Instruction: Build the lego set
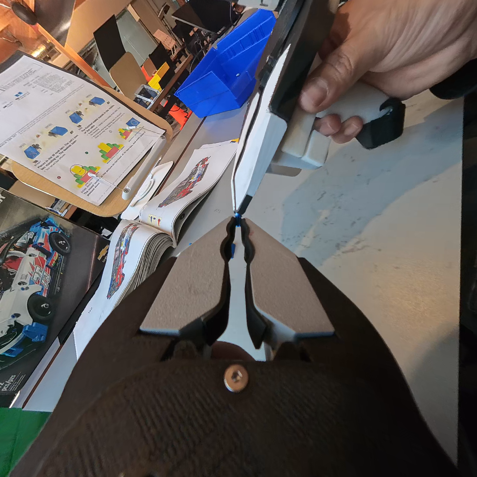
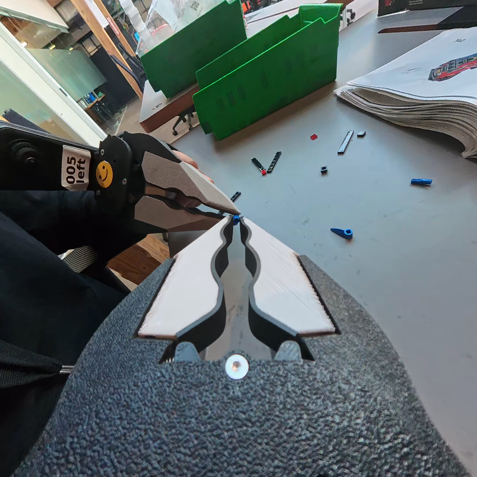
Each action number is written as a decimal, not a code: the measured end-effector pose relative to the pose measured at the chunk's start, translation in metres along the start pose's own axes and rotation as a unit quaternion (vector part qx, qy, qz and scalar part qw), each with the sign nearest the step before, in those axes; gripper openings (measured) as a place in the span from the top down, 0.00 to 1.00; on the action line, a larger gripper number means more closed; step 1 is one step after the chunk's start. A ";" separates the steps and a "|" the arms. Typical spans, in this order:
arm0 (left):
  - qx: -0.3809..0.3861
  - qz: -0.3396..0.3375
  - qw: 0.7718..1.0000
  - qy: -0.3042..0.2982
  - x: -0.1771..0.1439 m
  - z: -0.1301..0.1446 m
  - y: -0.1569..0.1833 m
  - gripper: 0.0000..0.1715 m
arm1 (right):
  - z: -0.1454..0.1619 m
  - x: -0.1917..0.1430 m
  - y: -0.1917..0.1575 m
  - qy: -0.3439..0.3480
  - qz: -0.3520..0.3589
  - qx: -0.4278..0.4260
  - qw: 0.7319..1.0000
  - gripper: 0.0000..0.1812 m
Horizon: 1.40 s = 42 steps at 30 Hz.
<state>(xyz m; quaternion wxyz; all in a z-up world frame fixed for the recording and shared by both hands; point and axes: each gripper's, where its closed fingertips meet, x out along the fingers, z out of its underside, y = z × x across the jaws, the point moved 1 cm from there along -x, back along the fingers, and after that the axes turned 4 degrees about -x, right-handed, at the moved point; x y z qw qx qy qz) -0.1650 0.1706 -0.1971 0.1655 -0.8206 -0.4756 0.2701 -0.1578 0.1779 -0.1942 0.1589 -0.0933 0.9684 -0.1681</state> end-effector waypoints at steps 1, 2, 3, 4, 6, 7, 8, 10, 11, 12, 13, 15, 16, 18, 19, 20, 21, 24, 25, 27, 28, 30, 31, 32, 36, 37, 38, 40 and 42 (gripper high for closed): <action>-0.001 -0.001 1.000 0.000 0.000 0.000 0.000 1.00 | 0.000 0.000 0.000 0.001 -0.001 0.003 1.000 0.98; -0.001 -0.002 1.000 0.000 0.000 0.000 0.000 1.00 | 0.000 0.000 0.000 0.002 -0.001 0.005 1.000 0.98; 0.000 -0.003 1.000 -0.001 0.000 0.000 0.000 1.00 | 0.000 0.001 0.001 0.001 -0.001 0.004 1.000 0.98; 0.003 -0.004 1.000 -0.003 0.000 0.001 0.000 1.00 | 0.001 0.001 0.001 -0.001 -0.001 0.003 1.000 0.98; 0.016 -0.008 1.000 -0.006 0.001 0.002 0.000 1.00 | 0.002 0.002 0.002 -0.004 -0.003 0.002 1.000 0.98; 0.023 -0.010 1.000 -0.009 0.001 0.003 0.001 1.00 | 0.003 0.002 0.002 -0.006 -0.004 0.001 1.000 0.98; 0.026 -0.011 1.000 -0.013 0.001 0.004 0.001 1.00 | 0.004 0.003 0.003 -0.010 -0.003 -0.003 1.000 0.98; 0.010 -0.003 1.000 -0.018 0.000 0.006 0.001 1.00 | 0.006 0.005 0.003 -0.021 0.001 -0.015 1.000 0.98; -0.010 0.007 1.000 -0.026 -0.001 0.010 0.001 0.99 | 0.008 0.006 0.005 -0.033 0.009 -0.023 0.999 0.98; -0.037 0.018 0.998 -0.041 -0.002 0.016 0.000 0.97 | 0.010 0.006 0.010 -0.049 0.023 -0.034 0.998 0.98; -0.066 0.037 0.995 -0.062 -0.003 0.025 0.001 0.94 | 0.013 0.007 0.014 -0.068 0.035 -0.045 0.996 0.98; -0.117 0.076 0.984 -0.113 -0.005 0.045 0.008 0.90 | 0.020 0.009 0.018 -0.109 0.040 -0.051 0.992 0.98; -0.131 0.084 0.979 -0.131 -0.005 0.053 0.011 0.88 | 0.023 0.012 0.019 -0.128 0.038 -0.050 0.990 0.98; -0.133 0.092 0.974 -0.158 -0.004 0.063 0.016 0.87 | 0.029 0.017 0.020 -0.165 0.039 -0.052 0.984 0.98; -0.127 0.098 0.972 -0.169 -0.003 0.066 0.020 0.85 | 0.032 0.019 0.020 -0.180 0.041 -0.053 0.981 0.98; -0.122 0.105 0.971 -0.176 -0.003 0.067 0.023 0.84 | 0.034 0.022 0.018 -0.195 0.038 -0.053 0.979 0.98; -0.118 0.108 0.971 -0.178 -0.001 0.068 0.026 0.85 | 0.036 0.024 0.017 -0.207 0.036 -0.053 0.976 0.98; -0.113 0.112 0.969 -0.189 0.005 0.072 0.030 0.88 | 0.044 0.029 0.016 -0.230 0.034 -0.050 0.971 0.98; -0.112 0.115 0.969 -0.188 0.007 0.072 0.031 0.90 | 0.047 0.030 0.017 -0.235 0.036 -0.048 0.970 0.98; -0.119 0.117 0.968 -0.185 0.010 0.071 0.031 0.92 | 0.052 0.031 0.020 -0.243 0.037 -0.039 0.969 0.98; -0.121 0.124 0.968 -0.183 0.010 0.071 0.032 0.93 | 0.053 0.032 0.020 -0.243 0.037 -0.032 0.969 0.98; -0.122 0.132 0.967 -0.182 0.011 0.071 0.033 0.95 | 0.054 0.032 0.020 -0.242 0.035 -0.022 0.969 0.98; -0.123 0.134 0.966 -0.183 0.011 0.072 0.033 0.97 | 0.054 0.032 0.020 -0.242 0.035 -0.019 0.970 0.98; -0.121 0.134 0.966 -0.183 0.011 0.072 0.033 0.97 | 0.055 0.032 0.020 -0.242 0.036 -0.017 0.969 0.98; -0.113 0.129 0.968 -0.182 0.011 0.071 0.033 0.97 | 0.057 0.032 0.020 -0.231 0.034 0.002 0.972 0.98; -0.108 0.125 0.969 -0.182 0.010 0.071 0.033 0.97 | 0.056 0.032 0.020 -0.226 0.034 0.006 0.974 0.99; -0.101 0.121 0.971 -0.181 0.010 0.071 0.033 0.97 | 0.056 0.032 0.020 -0.222 0.034 0.010 0.974 0.99; -0.085 0.112 0.974 -0.180 0.010 0.071 0.034 0.97 | 0.056 0.031 0.018 -0.216 0.034 0.013 0.976 0.99; -0.072 0.106 0.976 -0.178 0.010 0.070 0.035 0.97 | 0.057 0.030 0.016 -0.214 0.034 0.011 0.976 0.99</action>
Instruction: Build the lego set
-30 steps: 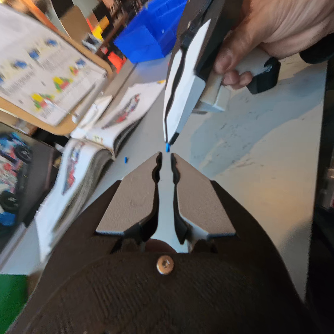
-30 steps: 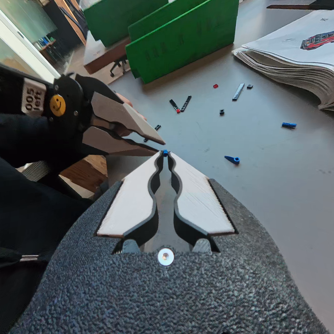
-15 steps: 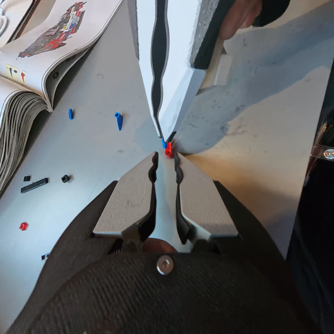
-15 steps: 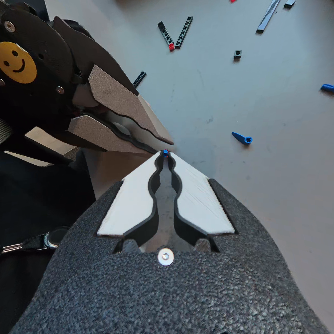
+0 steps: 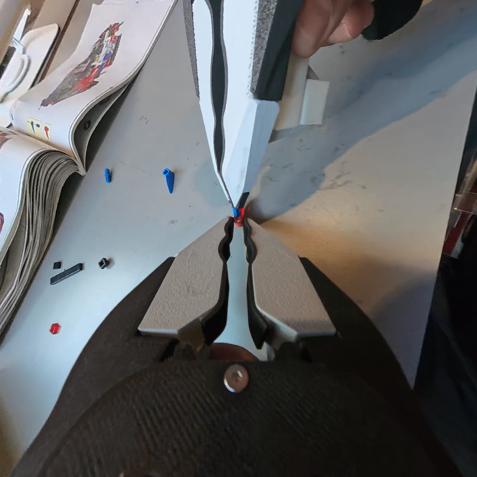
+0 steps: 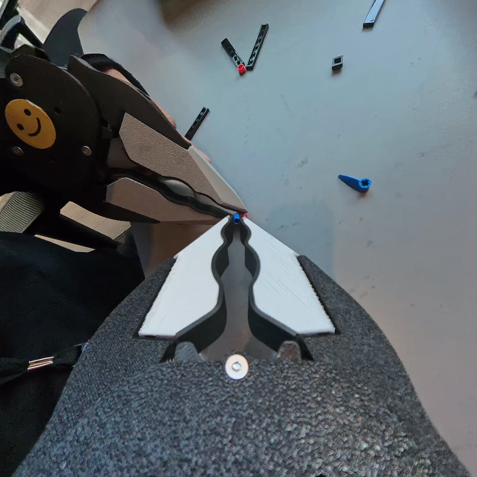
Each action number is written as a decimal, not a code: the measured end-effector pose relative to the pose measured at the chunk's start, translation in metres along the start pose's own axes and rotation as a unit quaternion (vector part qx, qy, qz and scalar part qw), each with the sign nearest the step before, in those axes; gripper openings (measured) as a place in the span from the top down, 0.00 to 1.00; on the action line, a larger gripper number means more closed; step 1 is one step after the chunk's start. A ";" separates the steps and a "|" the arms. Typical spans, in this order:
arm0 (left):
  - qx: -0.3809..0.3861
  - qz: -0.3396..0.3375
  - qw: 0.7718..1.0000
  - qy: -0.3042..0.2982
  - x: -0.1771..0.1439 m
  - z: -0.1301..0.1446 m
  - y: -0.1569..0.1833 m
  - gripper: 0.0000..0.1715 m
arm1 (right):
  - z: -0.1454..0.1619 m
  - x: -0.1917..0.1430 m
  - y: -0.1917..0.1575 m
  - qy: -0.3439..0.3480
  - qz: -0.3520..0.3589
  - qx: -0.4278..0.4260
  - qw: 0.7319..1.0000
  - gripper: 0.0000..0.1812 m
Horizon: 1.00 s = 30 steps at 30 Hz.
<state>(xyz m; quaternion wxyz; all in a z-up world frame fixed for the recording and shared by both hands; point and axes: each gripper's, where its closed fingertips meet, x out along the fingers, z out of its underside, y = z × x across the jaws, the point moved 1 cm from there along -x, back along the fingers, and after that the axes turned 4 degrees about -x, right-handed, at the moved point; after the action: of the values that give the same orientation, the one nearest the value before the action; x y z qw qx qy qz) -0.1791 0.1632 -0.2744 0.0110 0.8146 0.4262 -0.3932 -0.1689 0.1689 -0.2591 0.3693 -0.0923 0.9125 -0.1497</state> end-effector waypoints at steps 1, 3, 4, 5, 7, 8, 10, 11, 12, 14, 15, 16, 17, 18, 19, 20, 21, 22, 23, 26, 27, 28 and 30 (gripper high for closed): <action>0.003 -0.003 1.000 0.000 0.000 0.000 0.000 0.97 | 0.001 0.000 -0.001 0.000 0.002 -0.001 1.000 0.99; 0.004 -0.002 1.000 0.000 0.000 0.000 0.001 0.98 | 0.003 0.001 0.000 -0.003 0.010 -0.007 1.000 0.98; 0.004 -0.003 1.000 0.000 0.000 0.000 0.001 0.98 | 0.004 0.001 0.001 -0.007 0.016 -0.011 1.000 0.99; 0.003 -0.003 1.000 0.000 0.000 0.000 0.001 0.98 | 0.004 0.001 0.000 -0.008 0.019 -0.015 1.000 0.98; 0.005 -0.004 1.000 0.000 0.000 -0.001 0.001 0.98 | 0.004 0.002 -0.001 -0.010 0.024 -0.021 0.999 0.99; 0.005 -0.005 1.000 0.000 0.001 -0.001 0.001 0.98 | 0.004 0.002 0.000 -0.015 0.031 -0.028 0.999 0.99; 0.006 -0.006 1.000 -0.001 0.001 -0.001 0.001 0.98 | 0.002 0.002 0.000 -0.024 0.049 -0.047 0.997 0.99; 0.007 -0.007 1.000 -0.001 0.001 -0.002 0.001 0.98 | 0.003 0.002 0.001 -0.033 0.058 -0.056 0.996 0.99; 0.007 -0.007 1.000 -0.001 0.001 -0.002 0.001 0.98 | 0.003 0.002 0.001 -0.042 0.067 -0.064 0.995 0.98; 0.006 -0.007 1.000 -0.001 0.001 -0.001 0.001 0.98 | 0.003 0.003 0.001 -0.050 0.081 -0.077 0.992 0.98; 0.006 -0.008 1.000 -0.001 0.001 -0.001 0.001 0.98 | 0.003 0.003 0.001 -0.052 0.088 -0.084 0.991 0.99; 0.006 -0.009 1.000 -0.001 0.001 -0.001 0.001 0.98 | 0.002 0.003 0.001 -0.055 0.093 -0.089 0.990 0.98; 0.006 -0.010 1.000 -0.002 0.001 -0.001 0.001 0.98 | 0.002 0.004 0.000 -0.057 0.098 -0.093 0.989 0.99; 0.007 -0.011 1.000 -0.002 0.001 -0.001 0.001 0.98 | 0.001 0.004 0.000 -0.060 0.104 -0.098 0.988 0.99; 0.006 -0.012 1.000 -0.003 0.001 -0.001 0.001 0.98 | 0.000 0.005 0.000 -0.065 0.109 -0.104 0.986 0.99; 0.006 -0.011 1.000 -0.002 0.001 -0.001 0.001 0.98 | -0.001 0.006 0.000 -0.073 0.115 -0.112 0.984 0.98; 0.005 -0.011 1.000 -0.003 0.001 -0.001 0.000 0.98 | -0.001 0.006 0.000 -0.082 0.121 -0.121 0.982 0.98; 0.003 -0.011 1.000 -0.003 0.001 0.000 0.000 0.98 | -0.001 0.007 0.000 -0.093 0.125 -0.129 0.979 0.98; 0.003 -0.011 1.000 -0.003 0.001 0.000 0.000 0.98 | -0.002 0.007 -0.001 -0.104 0.127 -0.135 0.977 0.99; -0.001 -0.009 1.000 -0.003 0.000 0.001 -0.001 0.98 | -0.003 0.009 0.000 -0.121 0.112 -0.134 0.977 0.98; -0.005 -0.008 1.000 -0.004 0.000 0.002 -0.002 0.98 | -0.003 0.009 0.000 -0.119 0.104 -0.129 0.979 0.98; -0.010 -0.006 1.000 -0.005 0.000 0.002 -0.002 0.98 | -0.004 0.010 0.001 -0.118 0.099 -0.126 0.980 0.98; -0.017 -0.001 1.000 -0.006 0.000 0.002 -0.003 0.98 | -0.004 0.011 0.001 -0.124 0.108 -0.141 0.976 0.99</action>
<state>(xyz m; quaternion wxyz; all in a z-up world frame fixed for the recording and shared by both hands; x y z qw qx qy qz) -0.1826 0.1641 -0.2751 0.0266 0.8115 0.4339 -0.3906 -0.1795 0.1674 -0.2632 0.4766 -0.0623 0.8763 0.0338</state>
